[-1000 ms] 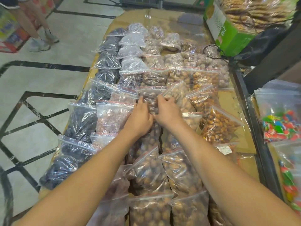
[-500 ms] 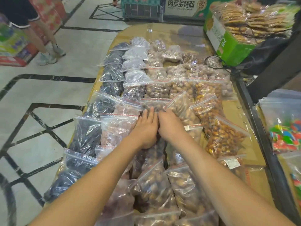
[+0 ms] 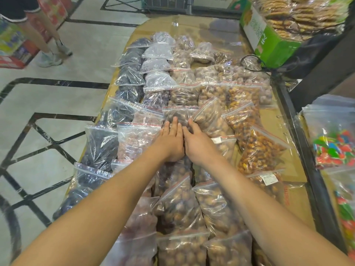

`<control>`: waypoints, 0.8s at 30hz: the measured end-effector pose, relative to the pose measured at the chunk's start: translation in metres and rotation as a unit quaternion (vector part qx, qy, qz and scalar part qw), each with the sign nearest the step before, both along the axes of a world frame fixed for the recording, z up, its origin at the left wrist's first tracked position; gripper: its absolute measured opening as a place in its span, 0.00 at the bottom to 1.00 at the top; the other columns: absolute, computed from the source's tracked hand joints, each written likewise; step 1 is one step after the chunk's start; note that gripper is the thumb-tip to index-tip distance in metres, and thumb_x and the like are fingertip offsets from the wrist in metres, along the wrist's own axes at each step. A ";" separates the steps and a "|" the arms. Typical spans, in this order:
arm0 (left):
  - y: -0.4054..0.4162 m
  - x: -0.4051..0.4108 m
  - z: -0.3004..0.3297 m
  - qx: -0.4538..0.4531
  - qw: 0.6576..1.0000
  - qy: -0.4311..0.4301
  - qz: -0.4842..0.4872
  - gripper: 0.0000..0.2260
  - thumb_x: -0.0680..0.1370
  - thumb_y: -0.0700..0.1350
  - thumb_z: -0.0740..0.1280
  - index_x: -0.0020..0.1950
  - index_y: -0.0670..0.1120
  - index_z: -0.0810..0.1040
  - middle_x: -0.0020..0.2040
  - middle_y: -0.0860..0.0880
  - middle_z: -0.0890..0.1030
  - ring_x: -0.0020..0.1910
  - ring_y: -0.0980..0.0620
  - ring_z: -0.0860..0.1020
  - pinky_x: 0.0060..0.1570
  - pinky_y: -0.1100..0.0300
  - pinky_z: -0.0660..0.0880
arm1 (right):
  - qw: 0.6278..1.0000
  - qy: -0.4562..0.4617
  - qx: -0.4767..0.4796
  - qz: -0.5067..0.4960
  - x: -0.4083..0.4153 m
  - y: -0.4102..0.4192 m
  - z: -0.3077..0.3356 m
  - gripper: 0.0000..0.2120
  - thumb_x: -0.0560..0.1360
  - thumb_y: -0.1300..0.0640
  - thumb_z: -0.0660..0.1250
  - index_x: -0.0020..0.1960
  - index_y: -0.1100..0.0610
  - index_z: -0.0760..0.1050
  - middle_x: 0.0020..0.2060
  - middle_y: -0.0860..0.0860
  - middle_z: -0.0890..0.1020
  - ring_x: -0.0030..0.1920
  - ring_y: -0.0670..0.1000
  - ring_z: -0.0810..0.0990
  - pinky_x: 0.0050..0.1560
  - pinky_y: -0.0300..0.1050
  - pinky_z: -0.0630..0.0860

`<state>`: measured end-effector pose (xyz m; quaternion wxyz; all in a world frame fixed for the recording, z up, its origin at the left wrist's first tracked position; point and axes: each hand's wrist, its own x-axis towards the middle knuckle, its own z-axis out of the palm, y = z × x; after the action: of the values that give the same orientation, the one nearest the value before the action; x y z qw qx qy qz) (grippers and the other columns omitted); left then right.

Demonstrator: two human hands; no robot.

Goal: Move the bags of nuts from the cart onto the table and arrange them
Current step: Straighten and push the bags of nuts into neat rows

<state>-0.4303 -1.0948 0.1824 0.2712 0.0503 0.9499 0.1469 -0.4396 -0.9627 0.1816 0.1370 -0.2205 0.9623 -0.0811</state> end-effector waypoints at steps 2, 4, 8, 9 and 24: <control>-0.003 0.009 -0.007 0.012 0.999 0.028 -0.010 0.33 0.85 0.49 0.51 0.81 0.40 0.33 0.79 0.39 0.28 0.77 0.35 0.29 0.77 0.43 0.37 | 0.998 -0.019 0.061 0.014 0.005 -0.001 -0.003 0.35 0.82 0.58 0.60 0.84 0.62 0.48 0.83 0.59 0.45 0.74 0.66 0.68 0.72 0.56 0.70; -0.008 0.015 -0.012 0.035 0.998 0.044 -0.003 0.34 0.84 0.47 0.53 0.81 0.40 0.35 0.79 0.40 0.29 0.77 0.36 0.28 0.77 0.43 0.37 | 0.994 -0.023 0.105 0.029 0.002 -0.004 0.000 0.38 0.81 0.57 0.61 0.83 0.63 0.44 0.83 0.60 0.43 0.75 0.67 0.65 0.72 0.59 0.70; -0.013 0.000 -0.013 0.103 0.992 0.062 0.049 0.37 0.81 0.41 0.56 0.81 0.39 0.34 0.78 0.39 0.28 0.78 0.40 0.29 0.79 0.44 0.37 | 0.996 0.006 0.087 0.014 -0.006 -0.008 0.015 0.37 0.82 0.55 0.59 0.84 0.59 0.44 0.83 0.56 0.51 0.76 0.68 0.60 0.70 0.62 0.71; -0.013 -0.003 -0.013 0.099 0.991 0.073 0.044 0.37 0.81 0.42 0.57 0.81 0.39 0.34 0.79 0.38 0.29 0.78 0.41 0.30 0.78 0.46 0.35 | 0.996 0.008 0.093 0.015 -0.004 -0.009 0.014 0.37 0.82 0.55 0.58 0.84 0.59 0.42 0.83 0.55 0.49 0.78 0.68 0.57 0.73 0.61 0.68; 0.003 0.008 -0.002 -0.010 0.997 0.069 0.033 0.32 0.84 0.49 0.52 0.82 0.40 0.40 0.81 0.37 0.36 0.81 0.38 0.36 0.80 0.43 0.44 | 1.000 -0.031 0.006 0.002 0.001 0.004 0.012 0.27 0.83 0.55 0.57 0.82 0.57 0.60 0.81 0.60 0.59 0.75 0.66 0.66 0.76 0.59 0.64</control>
<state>-0.4222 -1.0915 0.1809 0.2002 0.0261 0.9690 0.1424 -0.4382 -0.9584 0.1937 0.1682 -0.2194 0.9575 -0.0818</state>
